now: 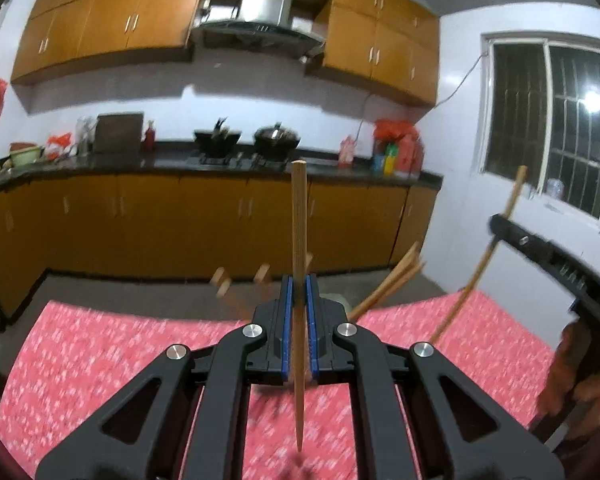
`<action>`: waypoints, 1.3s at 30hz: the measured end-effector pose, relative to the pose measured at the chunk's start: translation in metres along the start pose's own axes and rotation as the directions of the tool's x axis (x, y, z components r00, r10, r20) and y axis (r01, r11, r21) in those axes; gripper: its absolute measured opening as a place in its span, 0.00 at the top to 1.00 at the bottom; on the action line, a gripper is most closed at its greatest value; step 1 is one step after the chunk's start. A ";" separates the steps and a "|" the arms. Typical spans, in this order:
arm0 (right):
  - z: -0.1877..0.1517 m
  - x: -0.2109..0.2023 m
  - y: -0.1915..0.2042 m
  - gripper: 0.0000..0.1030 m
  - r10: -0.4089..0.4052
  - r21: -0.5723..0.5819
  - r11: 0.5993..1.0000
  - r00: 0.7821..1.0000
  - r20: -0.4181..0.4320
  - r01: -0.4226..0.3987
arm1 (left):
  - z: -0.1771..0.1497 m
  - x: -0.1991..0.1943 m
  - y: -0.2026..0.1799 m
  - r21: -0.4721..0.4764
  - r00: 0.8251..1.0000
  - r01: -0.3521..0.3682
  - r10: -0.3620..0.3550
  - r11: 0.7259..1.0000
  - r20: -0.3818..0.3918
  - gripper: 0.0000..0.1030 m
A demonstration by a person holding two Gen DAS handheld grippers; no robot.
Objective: Organize utensils
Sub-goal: 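Lift the left tool's chopstick upright over the holder while the right tool carries its own, then open the left tool over the holder while the right tool releases its chopstick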
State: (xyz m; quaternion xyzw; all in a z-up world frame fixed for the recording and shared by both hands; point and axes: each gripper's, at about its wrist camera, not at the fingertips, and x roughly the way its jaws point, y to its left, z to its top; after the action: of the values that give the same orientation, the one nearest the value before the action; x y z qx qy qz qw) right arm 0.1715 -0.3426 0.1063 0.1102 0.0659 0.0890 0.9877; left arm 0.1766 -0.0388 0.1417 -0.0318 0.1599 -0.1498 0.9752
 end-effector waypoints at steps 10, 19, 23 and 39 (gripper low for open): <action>0.021 0.045 0.021 0.93 -0.006 -0.038 0.999 0.988 0.152 0.012 | 0.054 0.024 -0.007 -0.065 0.962 -0.103 0.116 0.993 0.247 0.93; 0.000 0.098 0.016 0.93 -0.027 -0.036 0.999 0.996 0.085 0.031 | 0.043 0.061 -0.006 -0.079 0.949 -0.145 0.161 0.986 0.269 0.93; -0.013 0.107 0.011 0.92 -0.031 -0.033 0.999 0.999 0.033 0.032 | 0.027 0.078 0.001 -0.087 0.966 -0.147 0.162 0.985 0.202 0.93; -0.007 0.046 0.005 0.56 0.008 0.011 1.000 0.999 0.047 -0.009 | 0.028 0.034 0.028 -0.164 0.976 -0.119 0.145 0.979 0.162 0.59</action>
State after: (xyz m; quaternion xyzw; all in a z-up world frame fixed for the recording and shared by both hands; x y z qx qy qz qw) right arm 0.2148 -0.3279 0.0957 0.1181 0.0426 0.0902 0.9880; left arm 0.2240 -0.0217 0.1546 -0.1089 0.0876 -0.0684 0.9878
